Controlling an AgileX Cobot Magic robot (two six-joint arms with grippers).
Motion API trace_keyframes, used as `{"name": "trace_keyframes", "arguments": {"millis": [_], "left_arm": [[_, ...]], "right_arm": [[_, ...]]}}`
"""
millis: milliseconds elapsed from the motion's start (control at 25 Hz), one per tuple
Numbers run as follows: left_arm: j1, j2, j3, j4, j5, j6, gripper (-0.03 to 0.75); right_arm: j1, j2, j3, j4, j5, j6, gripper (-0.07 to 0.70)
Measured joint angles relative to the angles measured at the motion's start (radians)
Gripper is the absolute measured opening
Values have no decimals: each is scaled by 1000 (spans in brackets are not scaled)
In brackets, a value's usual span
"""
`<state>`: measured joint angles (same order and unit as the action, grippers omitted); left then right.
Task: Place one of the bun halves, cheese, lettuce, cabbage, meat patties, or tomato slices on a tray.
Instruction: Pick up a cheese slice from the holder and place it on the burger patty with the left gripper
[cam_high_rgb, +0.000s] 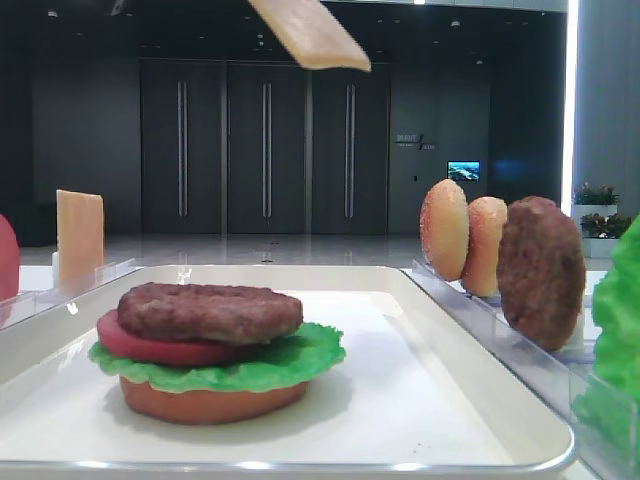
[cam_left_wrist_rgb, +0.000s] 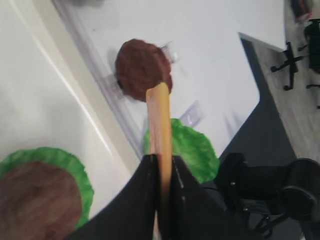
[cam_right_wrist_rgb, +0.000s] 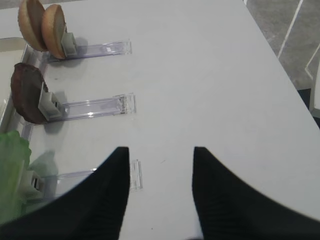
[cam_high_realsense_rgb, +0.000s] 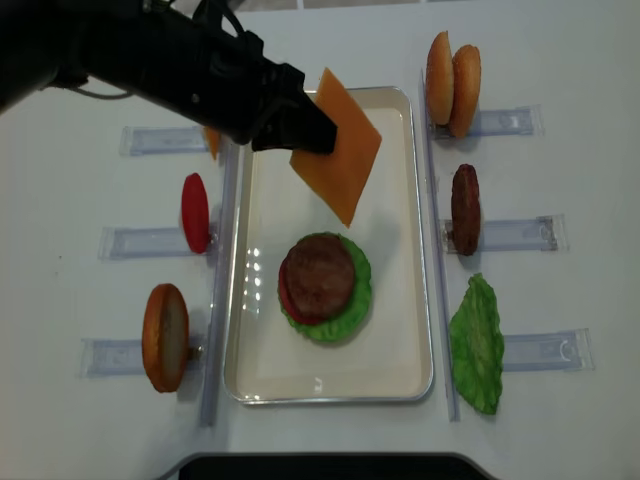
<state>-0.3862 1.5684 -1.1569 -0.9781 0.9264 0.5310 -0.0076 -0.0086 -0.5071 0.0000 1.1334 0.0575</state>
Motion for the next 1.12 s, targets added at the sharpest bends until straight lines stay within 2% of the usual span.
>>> {"name": "trace_keyframes", "arguments": {"millis": [120, 320, 600, 760, 960, 1120], "left_arm": [[0, 0, 50, -125, 19, 100, 30], [19, -29, 295, -337, 14, 310, 30], [164, -118, 509, -425, 25, 460, 30], [211, -117, 580, -458, 25, 545, 30], [215, -63, 592, -502, 50, 610, 30], [215, 0, 592, -544, 51, 659, 30]], "right_arm": [[0, 0, 0, 0, 0, 0, 290], [0, 0, 0, 0, 0, 0, 290], [0, 0, 0, 0, 0, 0, 290], [0, 0, 0, 0, 0, 0, 290], [0, 0, 0, 0, 0, 0, 290], [0, 0, 0, 0, 0, -1, 290]]}}
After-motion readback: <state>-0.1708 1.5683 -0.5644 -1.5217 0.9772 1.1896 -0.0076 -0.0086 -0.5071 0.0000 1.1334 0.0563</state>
